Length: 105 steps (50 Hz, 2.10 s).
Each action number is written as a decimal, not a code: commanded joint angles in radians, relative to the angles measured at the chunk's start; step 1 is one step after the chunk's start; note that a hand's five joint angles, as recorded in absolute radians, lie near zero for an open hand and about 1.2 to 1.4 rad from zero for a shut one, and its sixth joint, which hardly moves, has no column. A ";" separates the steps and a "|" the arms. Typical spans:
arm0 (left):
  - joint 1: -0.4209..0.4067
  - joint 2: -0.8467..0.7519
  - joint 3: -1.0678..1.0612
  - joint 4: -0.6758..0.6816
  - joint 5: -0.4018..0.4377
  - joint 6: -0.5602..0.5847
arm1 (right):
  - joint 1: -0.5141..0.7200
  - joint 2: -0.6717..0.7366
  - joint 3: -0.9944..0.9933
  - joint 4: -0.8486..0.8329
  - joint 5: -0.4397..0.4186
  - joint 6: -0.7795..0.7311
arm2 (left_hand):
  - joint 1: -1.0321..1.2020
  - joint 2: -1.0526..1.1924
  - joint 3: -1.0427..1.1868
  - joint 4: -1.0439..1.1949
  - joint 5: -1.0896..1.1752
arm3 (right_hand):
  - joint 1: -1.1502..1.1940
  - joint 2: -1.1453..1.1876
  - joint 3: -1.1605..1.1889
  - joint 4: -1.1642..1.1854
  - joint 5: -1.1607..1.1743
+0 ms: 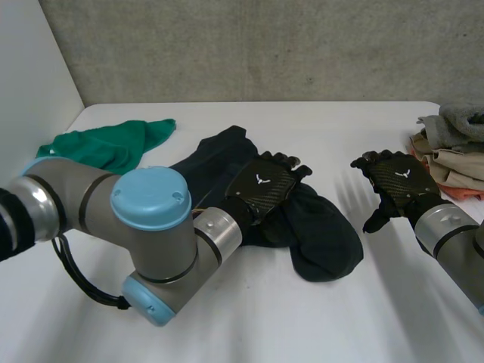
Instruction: Fold the laundry.
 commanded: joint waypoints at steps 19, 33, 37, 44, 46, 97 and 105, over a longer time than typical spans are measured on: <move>0.227 0.165 -0.262 -0.023 -0.189 0.118 | 0.012 0.007 0.004 0.006 -0.013 -0.004 | 0.102 0.099 0.097 0.104 0.111 | -0.031 -0.049 -0.037 -0.065 -0.063; 0.239 -0.055 -0.128 -0.012 -0.178 0.279 | 0.013 0.029 0.004 0.006 -0.016 -0.015 | 0.207 0.205 0.202 0.209 0.216 | -0.031 -0.049 -0.037 -0.065 -0.063; 0.244 -0.090 -0.091 -0.011 -0.155 0.279 | 0.013 0.030 0.003 0.006 -0.015 -0.015 | 0.369 0.366 0.363 0.370 0.378 | -0.031 -0.049 -0.037 -0.065 -0.063; 0.254 -0.139 -0.041 -0.012 -0.133 0.279 | 0.013 0.046 0.001 0.004 -0.015 -0.016 | 0.809 0.806 0.803 0.810 0.818 | -0.031 -0.049 -0.037 -0.065 -0.063; 0.256 -0.142 -0.035 -0.012 -0.135 0.279 | 0.013 0.047 0.001 0.004 -0.013 -0.016 | 1.096 1.093 1.090 1.097 1.105 | -0.031 -0.049 -0.037 -0.065 -0.063; -0.106 0.029 -0.030 0.186 0.161 -0.201 | -0.077 0.030 -0.109 0.007 0.145 0.008 | 0.299 0.296 0.293 0.300 0.308 | -0.031 -0.049 -0.037 -0.065 -0.063; 0.047 0.137 -0.059 0.155 0.002 -0.140 | -0.050 0.020 -0.204 0.110 0.136 -0.036 | 0.302 0.299 0.296 0.303 0.311 | -0.031 -0.049 -0.037 -0.065 -0.063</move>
